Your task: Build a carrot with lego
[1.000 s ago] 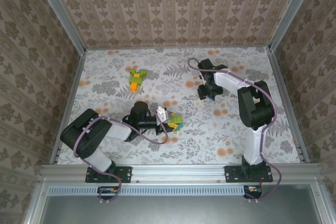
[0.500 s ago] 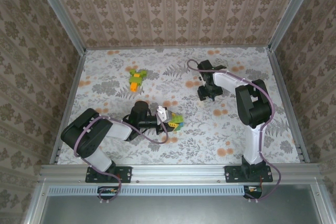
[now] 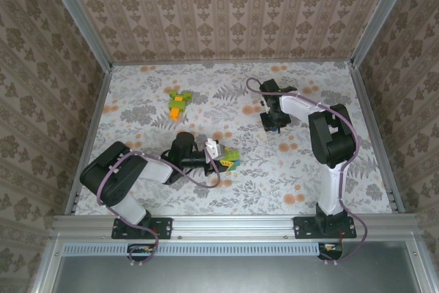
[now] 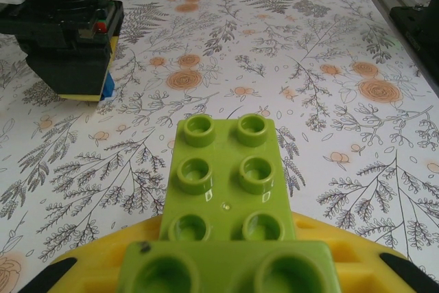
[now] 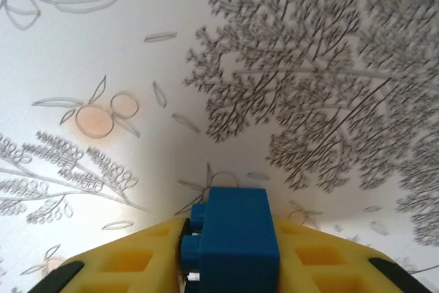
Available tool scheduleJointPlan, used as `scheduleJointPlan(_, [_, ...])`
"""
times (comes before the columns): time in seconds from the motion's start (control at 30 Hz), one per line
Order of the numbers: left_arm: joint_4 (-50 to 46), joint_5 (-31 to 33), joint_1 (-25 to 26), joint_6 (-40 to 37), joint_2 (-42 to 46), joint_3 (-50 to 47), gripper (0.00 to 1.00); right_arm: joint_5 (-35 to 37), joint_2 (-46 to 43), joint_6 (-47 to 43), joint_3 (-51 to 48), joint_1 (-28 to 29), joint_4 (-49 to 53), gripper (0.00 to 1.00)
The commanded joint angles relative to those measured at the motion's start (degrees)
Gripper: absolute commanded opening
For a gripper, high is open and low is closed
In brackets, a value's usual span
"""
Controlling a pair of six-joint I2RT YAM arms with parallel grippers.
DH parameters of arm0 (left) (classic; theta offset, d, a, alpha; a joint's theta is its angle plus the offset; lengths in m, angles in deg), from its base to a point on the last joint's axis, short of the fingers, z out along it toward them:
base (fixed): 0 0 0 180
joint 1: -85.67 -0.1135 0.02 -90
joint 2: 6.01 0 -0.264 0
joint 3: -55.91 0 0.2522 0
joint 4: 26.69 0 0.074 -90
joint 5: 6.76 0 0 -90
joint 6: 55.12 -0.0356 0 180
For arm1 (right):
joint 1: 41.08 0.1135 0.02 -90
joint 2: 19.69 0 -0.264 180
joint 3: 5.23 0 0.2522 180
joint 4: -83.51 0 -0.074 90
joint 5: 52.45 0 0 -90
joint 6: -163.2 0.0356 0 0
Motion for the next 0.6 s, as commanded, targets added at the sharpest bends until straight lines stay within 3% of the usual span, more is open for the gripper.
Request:
scheduleJointPlan(0.0, [-5.6,2.6,0.1,-1.8,-2.2,-0.4,0.28,-11.7,-4.8,5.7,-4.2,-1.8,-2.8,0.32])
scheduleJointPlan(0.27, [-5.8,2.4,0.1,-1.8,-2.4,-0.2,0.28,-29.9,-10.9,15.8,-15.6,-3.7,-14.3,0.31])
scheduleJointPlan(0.43, [-5.8,2.4,0.1,-1.8,-2.2,-0.3,0.28,-36.3,-12.7,19.3,-20.4,-5.1,-19.1,0.3])
scheduleJointPlan(0.57, [-5.8,2.4,0.1,-1.8,-2.1,-0.3,0.28,-35.8,-13.1,19.3,-21.7,-5.8,-18.3,0.31])
